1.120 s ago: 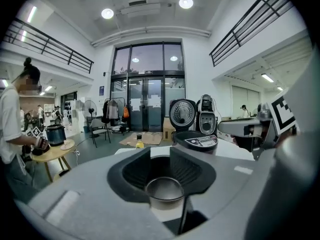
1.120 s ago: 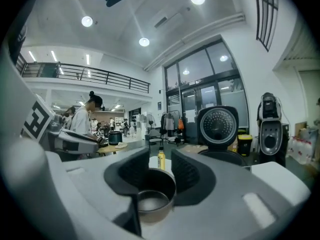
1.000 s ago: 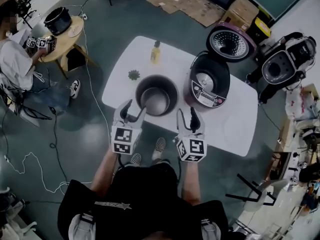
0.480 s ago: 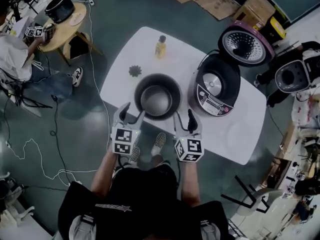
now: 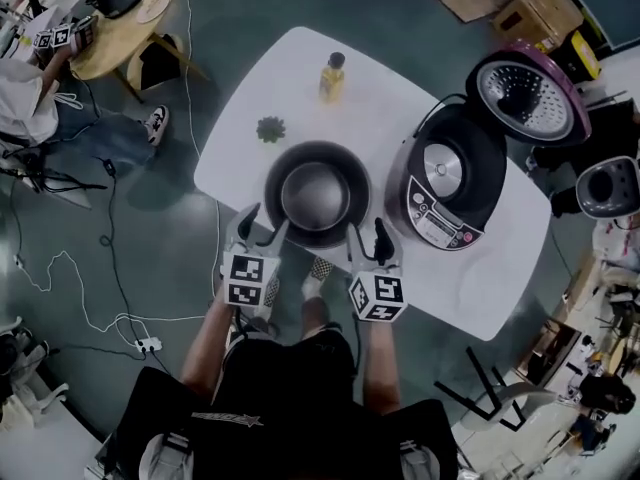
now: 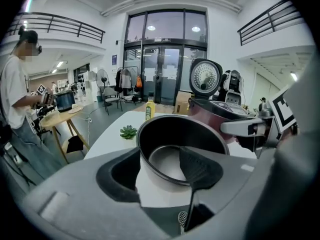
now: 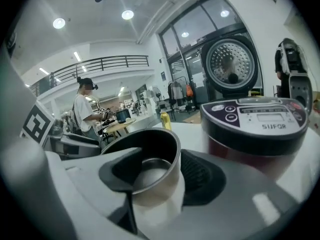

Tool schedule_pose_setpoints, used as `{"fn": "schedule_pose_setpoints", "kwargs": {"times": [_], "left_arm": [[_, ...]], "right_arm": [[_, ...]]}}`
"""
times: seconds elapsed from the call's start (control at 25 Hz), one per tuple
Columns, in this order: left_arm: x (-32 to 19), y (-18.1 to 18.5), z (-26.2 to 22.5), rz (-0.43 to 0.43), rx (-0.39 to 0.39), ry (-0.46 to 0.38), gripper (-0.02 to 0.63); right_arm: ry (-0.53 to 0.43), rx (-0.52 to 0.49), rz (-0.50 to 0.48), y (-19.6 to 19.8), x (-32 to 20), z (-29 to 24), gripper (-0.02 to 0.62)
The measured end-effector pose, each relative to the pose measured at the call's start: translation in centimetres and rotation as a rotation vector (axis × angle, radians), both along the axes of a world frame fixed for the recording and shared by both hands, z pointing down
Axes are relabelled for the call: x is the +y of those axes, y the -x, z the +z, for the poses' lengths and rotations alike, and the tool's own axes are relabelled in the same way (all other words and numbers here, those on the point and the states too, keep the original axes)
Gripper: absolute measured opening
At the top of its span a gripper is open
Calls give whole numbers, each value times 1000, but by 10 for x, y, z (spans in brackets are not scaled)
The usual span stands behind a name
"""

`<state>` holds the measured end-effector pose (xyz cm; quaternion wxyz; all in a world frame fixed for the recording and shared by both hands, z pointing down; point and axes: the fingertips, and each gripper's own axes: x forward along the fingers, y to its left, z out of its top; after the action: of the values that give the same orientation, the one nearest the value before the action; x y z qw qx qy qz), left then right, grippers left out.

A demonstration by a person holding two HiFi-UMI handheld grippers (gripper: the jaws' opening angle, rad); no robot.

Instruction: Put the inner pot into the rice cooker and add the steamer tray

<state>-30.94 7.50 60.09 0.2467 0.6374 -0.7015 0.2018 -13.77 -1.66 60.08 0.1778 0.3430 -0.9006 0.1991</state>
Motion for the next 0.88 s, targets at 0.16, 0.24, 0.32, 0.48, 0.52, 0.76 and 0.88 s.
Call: {"fn": "schedule_pose_setpoints", "kwargs": {"times": [0.16, 0.24, 0.32, 0.48, 0.52, 0.76, 0.88], "left_arm": [[0, 5, 19, -18, 10, 38, 252], [0, 7, 28, -31, 20, 50, 249], [1, 8, 36, -47, 46, 54, 250], [-5, 8, 39, -59, 72, 39, 249], [-6, 8, 39, -56, 71, 37, 244], [-9, 6, 41, -43, 68, 37, 224], [-7, 6, 42, -46, 63, 38, 222]], "right_arm": [[40, 10, -13, 3, -5, 17, 233], [50, 17, -20, 5, -7, 25, 233], [67, 19, -27, 7, -7, 32, 233], [77, 22, -43, 11, -8, 38, 233], [77, 23, -45, 11, -9, 39, 233], [61, 50, -60, 12, -7, 44, 223], [32, 73, -65, 12, -6, 43, 204]]}}
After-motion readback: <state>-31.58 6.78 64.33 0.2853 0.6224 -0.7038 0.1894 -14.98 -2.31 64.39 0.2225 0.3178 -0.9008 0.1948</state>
